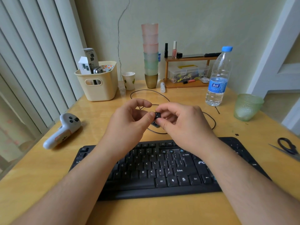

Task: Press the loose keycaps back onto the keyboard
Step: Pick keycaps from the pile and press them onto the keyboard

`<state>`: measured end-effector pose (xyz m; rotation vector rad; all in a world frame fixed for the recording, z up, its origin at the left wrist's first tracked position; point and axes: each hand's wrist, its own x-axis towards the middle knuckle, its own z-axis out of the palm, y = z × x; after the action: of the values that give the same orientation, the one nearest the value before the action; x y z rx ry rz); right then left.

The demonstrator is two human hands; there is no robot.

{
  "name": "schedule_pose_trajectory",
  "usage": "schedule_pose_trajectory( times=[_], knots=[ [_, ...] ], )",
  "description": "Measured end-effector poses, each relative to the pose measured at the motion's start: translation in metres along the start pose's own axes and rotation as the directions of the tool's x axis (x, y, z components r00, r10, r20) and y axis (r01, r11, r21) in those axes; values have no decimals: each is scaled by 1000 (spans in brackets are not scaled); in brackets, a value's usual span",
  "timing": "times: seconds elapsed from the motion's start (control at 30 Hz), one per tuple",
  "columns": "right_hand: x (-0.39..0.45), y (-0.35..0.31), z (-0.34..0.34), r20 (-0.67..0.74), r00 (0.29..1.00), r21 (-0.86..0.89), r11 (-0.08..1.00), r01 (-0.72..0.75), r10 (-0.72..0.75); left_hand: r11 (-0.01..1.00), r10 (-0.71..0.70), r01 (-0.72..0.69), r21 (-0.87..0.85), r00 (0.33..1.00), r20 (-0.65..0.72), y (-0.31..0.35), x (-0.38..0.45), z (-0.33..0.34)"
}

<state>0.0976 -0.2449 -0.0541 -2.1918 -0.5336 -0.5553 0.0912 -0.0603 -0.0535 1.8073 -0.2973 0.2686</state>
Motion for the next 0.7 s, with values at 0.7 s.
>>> schedule_pose_trajectory(
  times=[0.7],
  knots=[
    [-59, 32, -151, 516, 717, -520, 837, -172, 468, 595, 274, -646, 478, 722, 635, 13, -50, 75]
  ],
)
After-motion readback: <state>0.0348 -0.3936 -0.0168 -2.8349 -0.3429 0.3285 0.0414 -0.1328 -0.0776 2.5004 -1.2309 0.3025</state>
